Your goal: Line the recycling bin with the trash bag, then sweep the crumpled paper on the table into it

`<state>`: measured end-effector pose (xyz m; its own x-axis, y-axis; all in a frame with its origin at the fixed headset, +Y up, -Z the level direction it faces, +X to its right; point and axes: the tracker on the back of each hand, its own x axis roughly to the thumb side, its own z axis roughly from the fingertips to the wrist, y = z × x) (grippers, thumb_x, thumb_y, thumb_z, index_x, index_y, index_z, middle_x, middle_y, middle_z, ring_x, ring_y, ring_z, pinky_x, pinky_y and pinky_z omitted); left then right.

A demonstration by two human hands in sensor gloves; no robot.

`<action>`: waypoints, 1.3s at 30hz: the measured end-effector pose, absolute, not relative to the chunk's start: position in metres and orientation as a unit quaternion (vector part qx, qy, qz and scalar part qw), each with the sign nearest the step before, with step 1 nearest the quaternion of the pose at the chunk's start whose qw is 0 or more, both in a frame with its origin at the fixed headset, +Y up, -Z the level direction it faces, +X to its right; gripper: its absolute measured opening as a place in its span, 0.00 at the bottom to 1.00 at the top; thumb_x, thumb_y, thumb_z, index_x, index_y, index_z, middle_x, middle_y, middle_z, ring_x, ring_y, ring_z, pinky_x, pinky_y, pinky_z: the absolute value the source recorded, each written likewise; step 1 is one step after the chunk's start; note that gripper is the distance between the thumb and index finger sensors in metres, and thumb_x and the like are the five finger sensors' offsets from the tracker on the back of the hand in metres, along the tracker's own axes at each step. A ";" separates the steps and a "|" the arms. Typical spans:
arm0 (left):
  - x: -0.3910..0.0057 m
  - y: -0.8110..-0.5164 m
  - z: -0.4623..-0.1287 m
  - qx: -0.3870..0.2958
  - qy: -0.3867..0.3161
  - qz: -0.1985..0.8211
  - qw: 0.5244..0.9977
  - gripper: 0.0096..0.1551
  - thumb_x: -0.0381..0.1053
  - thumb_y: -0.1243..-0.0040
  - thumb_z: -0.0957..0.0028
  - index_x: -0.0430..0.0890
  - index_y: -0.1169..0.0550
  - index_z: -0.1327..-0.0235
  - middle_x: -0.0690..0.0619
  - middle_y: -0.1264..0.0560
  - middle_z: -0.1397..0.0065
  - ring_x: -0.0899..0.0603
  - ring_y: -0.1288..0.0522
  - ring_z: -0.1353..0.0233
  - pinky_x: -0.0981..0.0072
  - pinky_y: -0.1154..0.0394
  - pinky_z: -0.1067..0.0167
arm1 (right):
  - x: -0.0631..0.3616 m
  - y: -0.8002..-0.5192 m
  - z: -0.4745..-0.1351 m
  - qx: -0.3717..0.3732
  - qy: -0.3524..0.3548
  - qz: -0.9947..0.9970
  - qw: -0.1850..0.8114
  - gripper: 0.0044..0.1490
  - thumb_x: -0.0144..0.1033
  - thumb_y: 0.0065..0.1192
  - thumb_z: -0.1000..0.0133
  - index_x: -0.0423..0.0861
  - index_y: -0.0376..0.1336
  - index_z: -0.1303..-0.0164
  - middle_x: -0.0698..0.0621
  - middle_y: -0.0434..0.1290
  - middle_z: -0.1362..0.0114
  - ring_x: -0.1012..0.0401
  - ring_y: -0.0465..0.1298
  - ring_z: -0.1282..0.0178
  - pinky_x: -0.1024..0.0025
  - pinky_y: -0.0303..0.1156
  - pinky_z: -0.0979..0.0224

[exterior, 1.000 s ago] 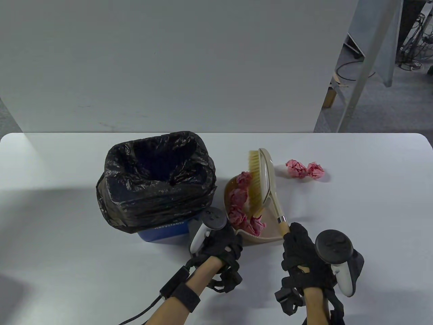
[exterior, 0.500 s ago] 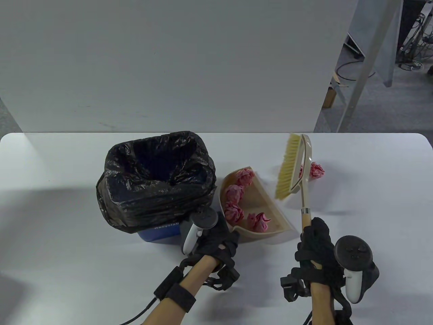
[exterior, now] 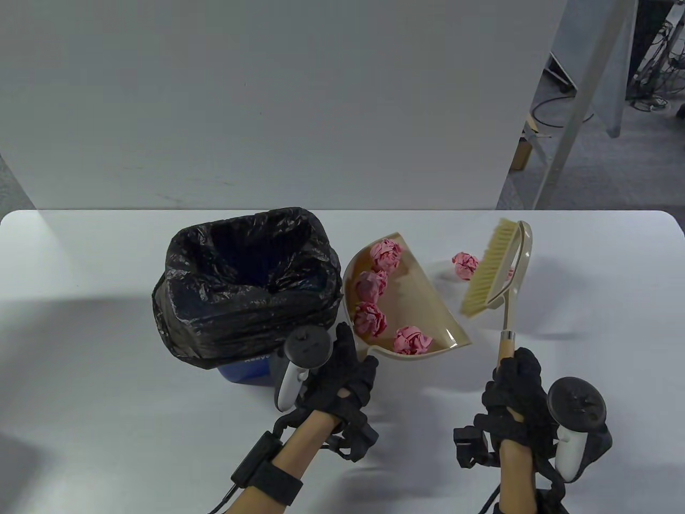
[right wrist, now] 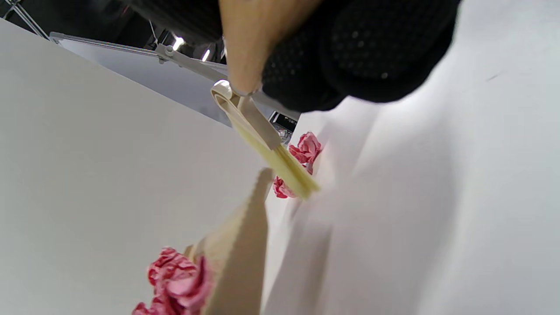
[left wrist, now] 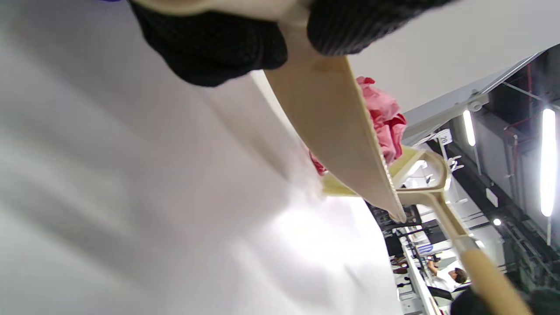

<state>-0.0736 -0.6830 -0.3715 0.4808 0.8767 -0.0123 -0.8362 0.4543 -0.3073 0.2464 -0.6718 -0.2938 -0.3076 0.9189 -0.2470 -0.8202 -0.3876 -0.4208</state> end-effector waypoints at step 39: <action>-0.182 -0.541 -0.298 0.107 -0.119 0.551 0.819 0.51 0.45 0.45 0.36 0.32 0.63 0.20 0.32 0.50 0.18 0.38 0.27 0.31 0.55 0.17 0.45 | 0.241 -0.681 -0.301 -0.223 -0.070 0.793 0.562 0.36 0.37 0.41 0.32 0.31 0.45 0.18 0.31 0.66 0.31 0.49 0.77 0.50 0.60 0.80 0.51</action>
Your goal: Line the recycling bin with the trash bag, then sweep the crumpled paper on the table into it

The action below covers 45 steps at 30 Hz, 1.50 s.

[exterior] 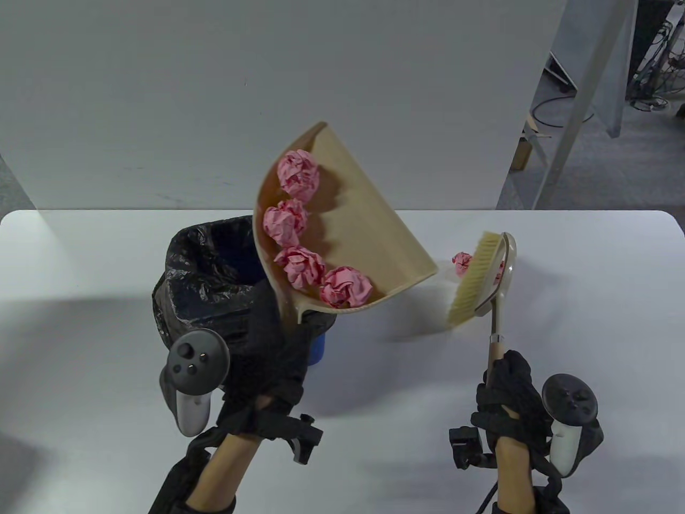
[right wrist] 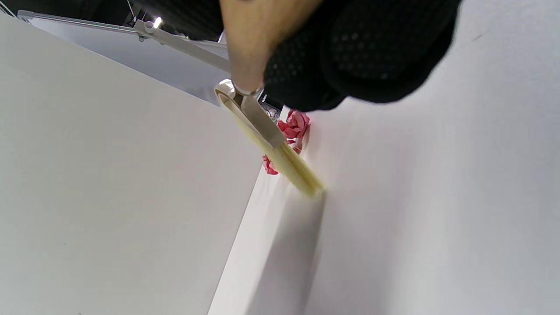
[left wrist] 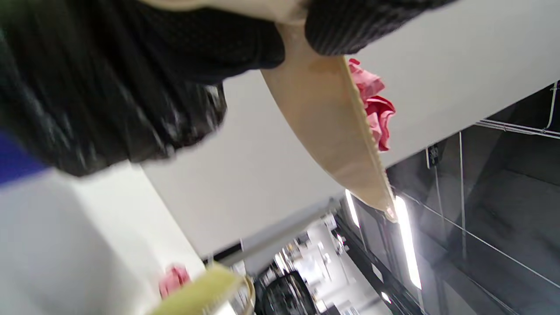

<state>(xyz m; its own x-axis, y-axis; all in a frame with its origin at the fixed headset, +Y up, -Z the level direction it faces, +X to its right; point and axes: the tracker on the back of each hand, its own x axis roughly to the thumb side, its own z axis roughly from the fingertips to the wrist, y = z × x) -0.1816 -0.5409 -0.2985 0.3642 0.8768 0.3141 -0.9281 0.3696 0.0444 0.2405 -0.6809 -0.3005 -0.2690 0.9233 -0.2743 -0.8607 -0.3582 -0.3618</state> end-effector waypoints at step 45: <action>-0.301 -0.554 -0.308 0.285 0.023 0.171 0.943 0.50 0.46 0.43 0.37 0.38 0.60 0.17 0.38 0.49 0.15 0.40 0.28 0.29 0.50 0.22 0.39 | 0.236 -0.681 -0.302 -0.209 -0.064 0.801 0.558 0.36 0.37 0.41 0.32 0.31 0.46 0.18 0.31 0.67 0.31 0.49 0.77 0.50 0.59 0.80 0.51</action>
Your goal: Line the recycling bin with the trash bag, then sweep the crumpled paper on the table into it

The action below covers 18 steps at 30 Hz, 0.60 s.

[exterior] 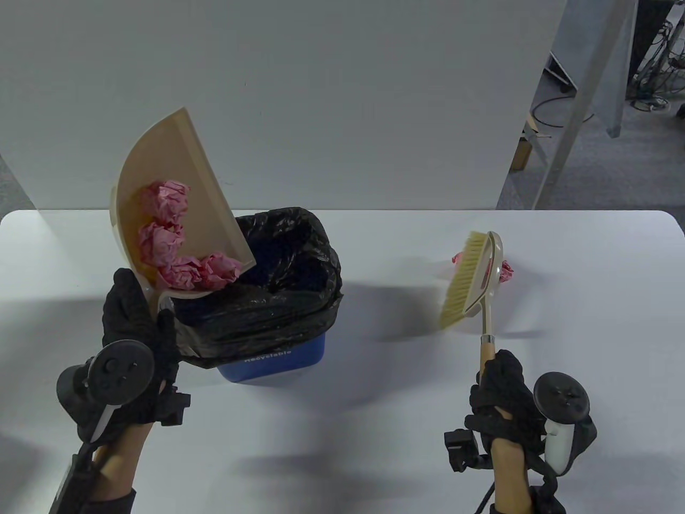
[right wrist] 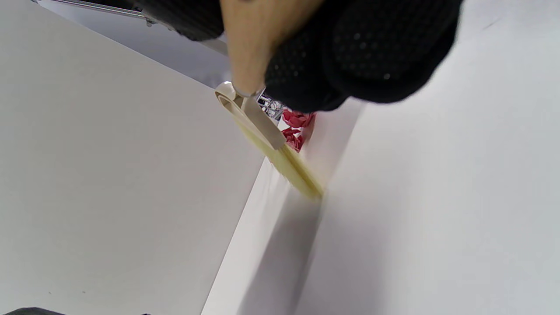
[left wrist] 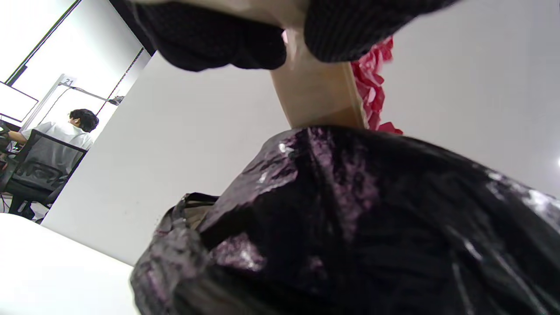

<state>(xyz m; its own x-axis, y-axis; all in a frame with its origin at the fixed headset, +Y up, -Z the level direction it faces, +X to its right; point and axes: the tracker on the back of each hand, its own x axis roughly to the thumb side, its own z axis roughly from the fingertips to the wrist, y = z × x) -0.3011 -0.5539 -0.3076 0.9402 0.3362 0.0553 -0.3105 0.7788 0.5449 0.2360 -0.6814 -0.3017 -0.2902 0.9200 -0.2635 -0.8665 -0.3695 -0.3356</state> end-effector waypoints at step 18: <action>-0.293 -0.545 -0.302 0.317 0.005 0.118 0.941 0.50 0.46 0.43 0.37 0.40 0.59 0.16 0.39 0.49 0.15 0.39 0.29 0.28 0.47 0.23 0.37 | 0.232 -0.682 -0.303 -0.206 -0.061 0.807 0.550 0.36 0.37 0.41 0.32 0.31 0.46 0.18 0.31 0.67 0.31 0.49 0.77 0.50 0.59 0.80 0.51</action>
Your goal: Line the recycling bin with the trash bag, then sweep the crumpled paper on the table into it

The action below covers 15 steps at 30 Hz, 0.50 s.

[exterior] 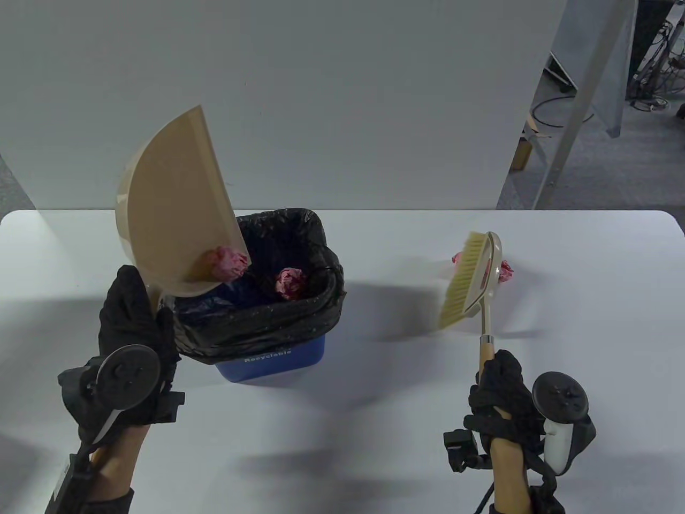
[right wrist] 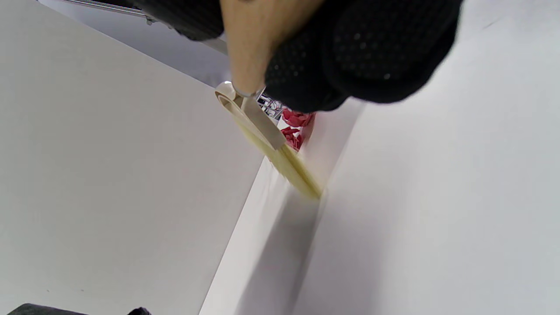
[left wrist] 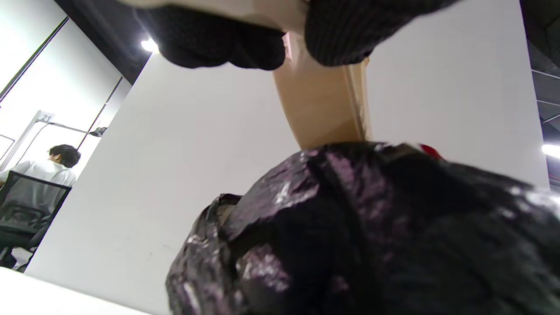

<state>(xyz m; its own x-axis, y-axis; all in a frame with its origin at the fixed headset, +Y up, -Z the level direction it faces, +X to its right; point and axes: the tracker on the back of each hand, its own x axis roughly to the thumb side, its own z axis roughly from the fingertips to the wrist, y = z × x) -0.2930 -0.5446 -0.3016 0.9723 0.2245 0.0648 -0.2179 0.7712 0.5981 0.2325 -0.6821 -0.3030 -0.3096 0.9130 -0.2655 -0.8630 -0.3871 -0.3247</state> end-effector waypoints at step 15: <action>-0.238 -0.532 -0.277 0.310 -0.076 0.335 0.887 0.50 0.46 0.44 0.36 0.37 0.60 0.17 0.36 0.50 0.16 0.39 0.29 0.28 0.48 0.23 0.37 | 0.231 -0.682 -0.305 -0.189 -0.080 0.801 0.562 0.37 0.40 0.42 0.31 0.32 0.46 0.18 0.32 0.67 0.31 0.49 0.77 0.50 0.60 0.80 0.51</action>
